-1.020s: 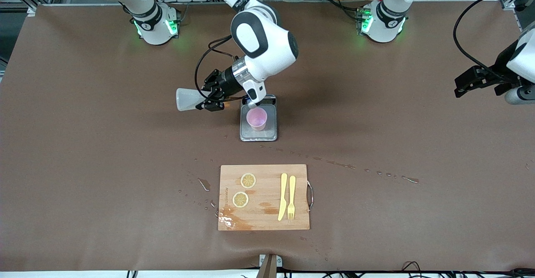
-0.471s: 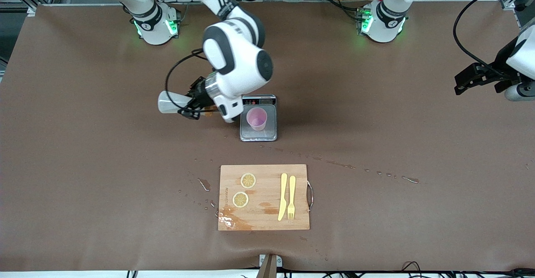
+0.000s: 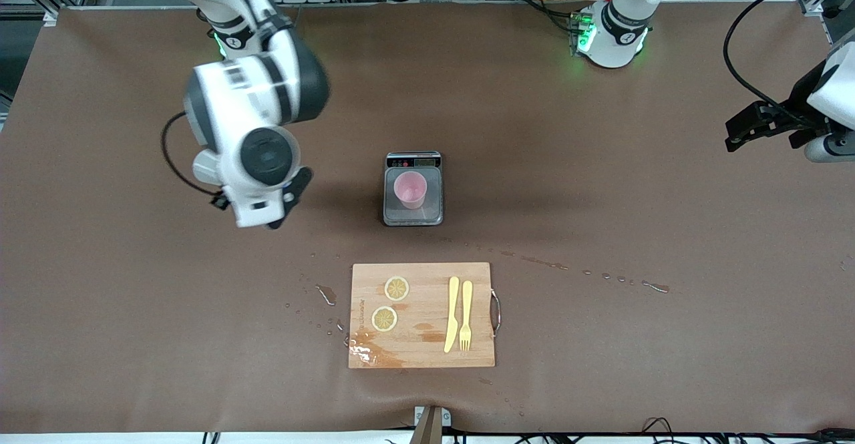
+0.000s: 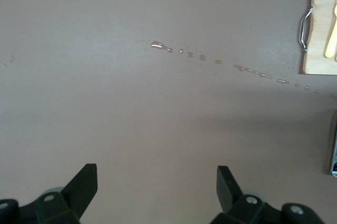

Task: Add sauce to pink cup with both arms
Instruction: 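Carry the sauce bottle back to its starting spot with the right gripper, then set the bottle upright on the table and open the right gripper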

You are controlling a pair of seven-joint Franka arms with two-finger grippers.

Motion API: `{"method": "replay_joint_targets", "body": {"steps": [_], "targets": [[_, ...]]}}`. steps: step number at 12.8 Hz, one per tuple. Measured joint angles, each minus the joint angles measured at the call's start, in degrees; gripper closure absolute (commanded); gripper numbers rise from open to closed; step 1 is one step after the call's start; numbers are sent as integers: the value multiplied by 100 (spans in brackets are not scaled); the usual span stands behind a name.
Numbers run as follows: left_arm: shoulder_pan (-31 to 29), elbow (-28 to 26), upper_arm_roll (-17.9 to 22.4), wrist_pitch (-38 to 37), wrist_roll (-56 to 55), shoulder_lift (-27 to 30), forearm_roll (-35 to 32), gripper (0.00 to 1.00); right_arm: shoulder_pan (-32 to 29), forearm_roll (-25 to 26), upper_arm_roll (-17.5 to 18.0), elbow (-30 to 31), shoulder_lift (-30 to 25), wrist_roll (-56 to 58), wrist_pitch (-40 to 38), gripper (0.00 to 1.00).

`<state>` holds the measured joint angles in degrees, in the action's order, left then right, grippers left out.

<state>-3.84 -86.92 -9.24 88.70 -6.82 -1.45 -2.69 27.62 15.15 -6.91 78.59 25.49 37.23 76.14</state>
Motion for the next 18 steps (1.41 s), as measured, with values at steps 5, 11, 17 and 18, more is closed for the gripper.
{"method": "replay_joint_targets", "body": {"steps": [5,11,17,18], "targets": [[2,-31,-4,0,0,0,0,0,-1163,-577,4,727,-433,15,1237,100],[2,-39,-6,0,0,0,0,0,-2313,-1760,8,1792,-696,1255,3045,100],[2,-51,-4,5,0,0,0,0,-2676,-2903,14,2443,-307,2711,4569,100],[2,-52,-3,6,0,0,0,0,-2699,-3058,14,2604,-283,2986,4842,100]]}}
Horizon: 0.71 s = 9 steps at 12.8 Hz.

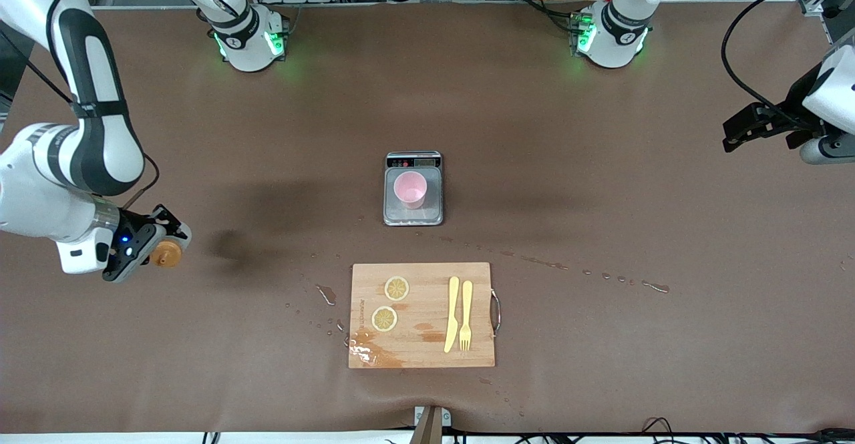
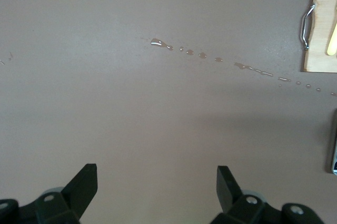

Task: Add sauce to pink cup with both arms
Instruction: 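Set the bottle upright on the table and open the right gripper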

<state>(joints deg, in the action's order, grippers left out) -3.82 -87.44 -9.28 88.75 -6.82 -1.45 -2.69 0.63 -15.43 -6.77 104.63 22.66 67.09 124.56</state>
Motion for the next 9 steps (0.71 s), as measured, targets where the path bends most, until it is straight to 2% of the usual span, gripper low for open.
{"method": "replay_joint_targets", "body": {"steps": [3,7,9], "targets": [[0,-11,1,1,0,-2,0,0,-163,-628,0,323,75,948,510,100],[-1,-32,3,2,0,-11,0,0,-427,-2099,0,372,374,2729,829,100],[-1,-40,3,5,0,-16,0,0,-475,-2481,1,373,513,3241,910,100]]}}
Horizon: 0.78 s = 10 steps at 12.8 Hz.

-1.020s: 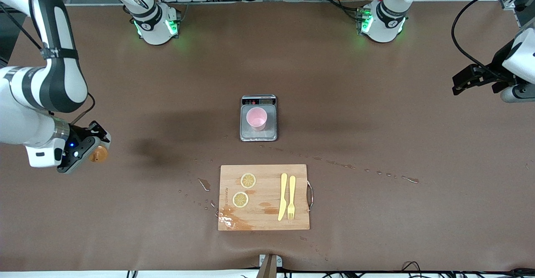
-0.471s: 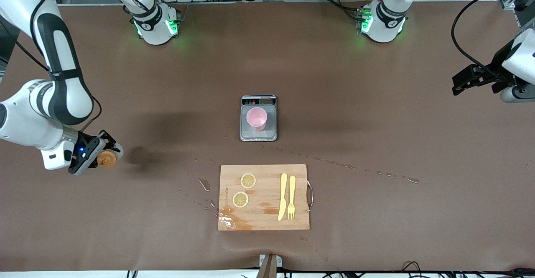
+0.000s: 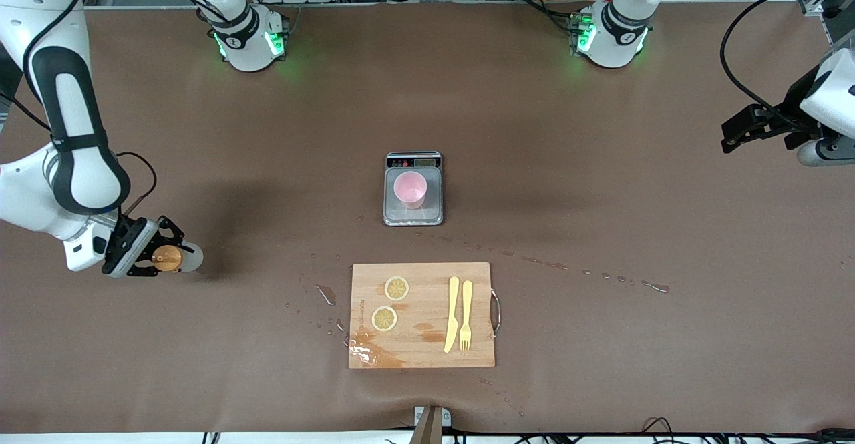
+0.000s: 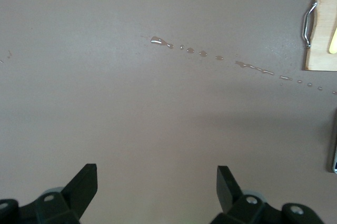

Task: Add sauce to pink cup with both arms
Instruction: 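Set the bottle upright on the table and open the right gripper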

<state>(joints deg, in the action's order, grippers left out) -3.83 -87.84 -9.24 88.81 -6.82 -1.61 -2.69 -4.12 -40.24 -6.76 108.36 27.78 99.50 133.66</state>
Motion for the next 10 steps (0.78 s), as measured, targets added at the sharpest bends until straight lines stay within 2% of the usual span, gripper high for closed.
{"method": "replay_joint_targets", "body": {"steps": [4,8,10], "targets": [[-1,-10,1,31,0,-16,0,0,-21,-578,1,7,107,723,-18,100],[-3,-35,3,36,0,-17,0,0,-232,-687,0,32,169,1051,-380,100],[-6,-57,4,41,0,-21,0,0,-279,-1009,0,37,204,1466,-421,100]]}}
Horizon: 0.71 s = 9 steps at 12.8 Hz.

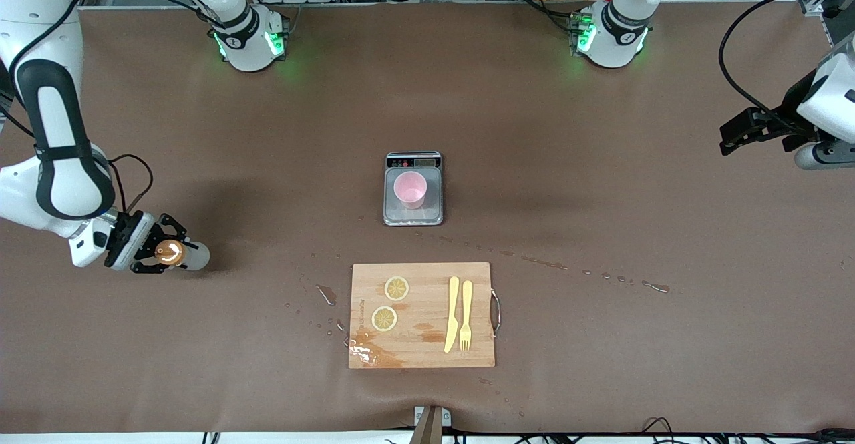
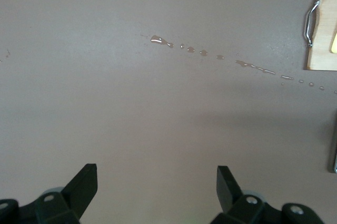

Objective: Add sauce to pink cup with both arms

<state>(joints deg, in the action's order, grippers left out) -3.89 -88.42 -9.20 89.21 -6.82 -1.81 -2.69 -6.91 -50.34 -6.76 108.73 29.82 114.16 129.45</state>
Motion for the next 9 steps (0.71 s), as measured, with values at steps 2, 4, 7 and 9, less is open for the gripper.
{"method": "replay_joint_targets", "body": {"steps": [2,4,7,9], "targets": [[-1,-6,0,11,0,-7,0,0,0,-247,13,2,88,292,-37,1],[1,-1,-1,31,0,-1,0,0,0,-266,22,2,129,345,-37,0],[3,25,-4,38,0,25,0,0,-16,-282,16,-16,129,460,-37,0],[8,33,-10,27,0,30,0,0,-35,-277,6,-32,117,510,-32,0]]}}
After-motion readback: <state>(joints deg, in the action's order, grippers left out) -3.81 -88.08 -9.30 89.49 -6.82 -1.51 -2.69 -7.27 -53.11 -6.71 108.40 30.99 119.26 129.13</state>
